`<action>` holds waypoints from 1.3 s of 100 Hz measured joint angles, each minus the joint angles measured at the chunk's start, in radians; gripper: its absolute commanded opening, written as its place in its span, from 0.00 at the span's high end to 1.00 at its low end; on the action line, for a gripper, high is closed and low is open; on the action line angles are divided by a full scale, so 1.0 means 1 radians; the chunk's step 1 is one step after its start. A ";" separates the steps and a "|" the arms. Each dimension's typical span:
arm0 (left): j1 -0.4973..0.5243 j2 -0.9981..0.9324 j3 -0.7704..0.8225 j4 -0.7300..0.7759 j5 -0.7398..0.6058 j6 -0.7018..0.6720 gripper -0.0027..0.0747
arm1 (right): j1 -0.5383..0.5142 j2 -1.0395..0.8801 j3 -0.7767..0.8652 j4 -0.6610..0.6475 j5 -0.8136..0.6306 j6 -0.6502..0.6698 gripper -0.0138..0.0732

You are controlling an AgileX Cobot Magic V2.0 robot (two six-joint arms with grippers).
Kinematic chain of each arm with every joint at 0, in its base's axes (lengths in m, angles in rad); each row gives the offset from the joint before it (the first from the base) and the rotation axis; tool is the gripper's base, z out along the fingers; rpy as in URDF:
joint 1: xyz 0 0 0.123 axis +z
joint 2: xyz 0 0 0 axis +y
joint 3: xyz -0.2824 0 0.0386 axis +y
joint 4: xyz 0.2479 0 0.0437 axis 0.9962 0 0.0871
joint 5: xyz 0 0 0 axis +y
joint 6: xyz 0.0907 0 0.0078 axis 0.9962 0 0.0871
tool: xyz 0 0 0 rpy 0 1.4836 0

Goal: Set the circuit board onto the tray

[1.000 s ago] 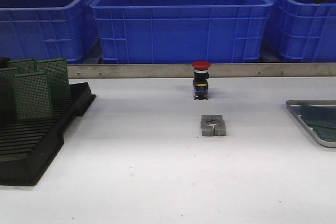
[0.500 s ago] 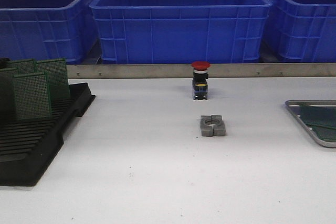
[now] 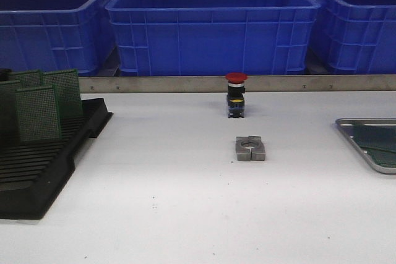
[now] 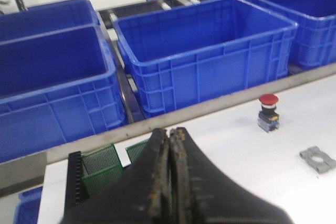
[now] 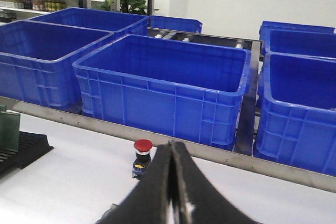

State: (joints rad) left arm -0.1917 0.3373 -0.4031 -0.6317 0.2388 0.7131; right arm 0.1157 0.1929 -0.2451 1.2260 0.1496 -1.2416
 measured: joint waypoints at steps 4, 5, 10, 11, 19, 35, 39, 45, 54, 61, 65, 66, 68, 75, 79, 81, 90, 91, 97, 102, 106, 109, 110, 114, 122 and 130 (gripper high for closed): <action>0.000 -0.028 0.018 -0.002 -0.017 0.000 0.99 | 0.000 -0.021 0.006 0.000 0.009 0.000 0.91; 0.000 -0.038 0.025 -0.002 -0.019 0.000 0.99 | 0.000 -0.023 0.011 0.000 0.011 0.000 0.91; 0.000 -0.071 0.045 -0.002 -0.037 0.000 0.99 | 0.000 -0.037 0.018 0.000 0.015 0.000 0.91; 0.000 -0.075 0.048 -0.002 -0.039 0.000 0.99 | 0.000 -0.039 0.019 0.000 0.015 0.000 0.91; 0.000 -0.111 0.066 -0.002 -0.051 0.000 0.99 | 0.000 -0.045 0.025 0.000 0.027 0.000 0.91; 0.000 -0.124 0.072 -0.002 -0.060 0.000 0.99 | 0.000 -0.045 0.029 0.000 0.070 0.000 0.91; 0.000 -0.124 0.072 -0.002 -0.062 0.000 0.99 | 0.000 -0.045 0.029 0.000 0.079 0.000 0.91; 0.000 -0.124 0.072 -0.002 -0.062 0.000 0.99 | 0.000 -0.045 0.029 0.000 0.087 0.000 0.91; 0.000 -0.124 0.072 -0.002 -0.062 0.000 0.99 | 0.000 -0.045 0.029 0.000 0.092 0.003 0.91; 0.000 -0.124 0.073 -0.002 -0.062 0.000 0.99 | 0.000 -0.045 0.029 0.000 0.094 0.001 0.91; 0.000 -0.124 0.073 -0.002 -0.062 0.000 0.99 | 0.000 -0.045 0.029 0.000 0.096 0.001 0.91; 0.000 -0.124 0.073 -0.002 -0.062 0.000 0.99 | 0.000 -0.045 0.029 0.000 0.096 0.001 0.91; 0.000 -0.124 0.073 -0.002 -0.062 0.000 0.99 | 0.000 -0.045 0.029 0.000 0.096 0.001 0.91; 0.000 -0.124 0.073 -0.002 -0.062 0.000 0.99 | 0.000 -0.045 0.029 0.000 0.096 0.001 0.91; 0.000 -0.124 0.073 -0.002 -0.062 0.000 0.99 | 0.000 -0.045 0.029 0.000 0.096 0.001 0.91; 0.000 -0.124 0.073 -0.002 -0.062 0.000 0.99 | 0.000 -0.045 0.029 0.000 0.096 0.001 0.91; 0.000 -0.124 0.073 -0.004 -0.062 0.000 0.99 | 0.000 -0.045 0.029 0.000 0.096 -0.001 0.91; 0.000 -0.124 0.073 -0.004 -0.062 0.000 0.99 | 0.000 -0.045 0.029 0.000 0.096 -0.001 0.91; 0.000 -0.124 0.073 -0.004 -0.062 -0.001 0.99 | 0.000 -0.045 0.029 0.000 0.096 -0.001 0.91; 0.000 -0.124 0.073 -0.004 -0.062 -0.001 0.99 | 0.000 -0.045 0.029 0.000 0.097 -0.001 0.91; 0.000 -0.124 0.073 -0.004 -0.062 -0.001 0.99 | 0.000 -0.045 0.029 0.000 0.097 -0.001 0.91; 0.000 -0.124 0.073 -0.004 -0.067 -0.001 0.99 | 0.000 -0.045 0.029 0.000 0.097 -0.001 0.91; 0.000 -0.124 0.075 -0.004 -0.067 -0.001 0.99 | 0.000 -0.045 0.029 0.000 0.097 -0.001 0.91; 0.000 -0.124 0.080 0.002 -0.085 -0.001 0.99 | 0.000 -0.045 0.029 0.000 0.097 -0.001 0.91; 0.014 -0.124 0.101 0.058 -0.133 -0.033 0.99 | 0.000 -0.047 0.029 0.000 0.097 -0.001 0.91; 0.045 -0.126 0.130 0.168 -0.156 -0.181 0.99 | 0.000 -0.047 0.029 0.000 0.097 -0.001 0.91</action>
State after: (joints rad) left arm -0.1464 0.2111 -0.2732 -0.4640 0.0825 0.5324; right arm 0.1157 0.1462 -0.2165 1.2260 0.2471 -1.2423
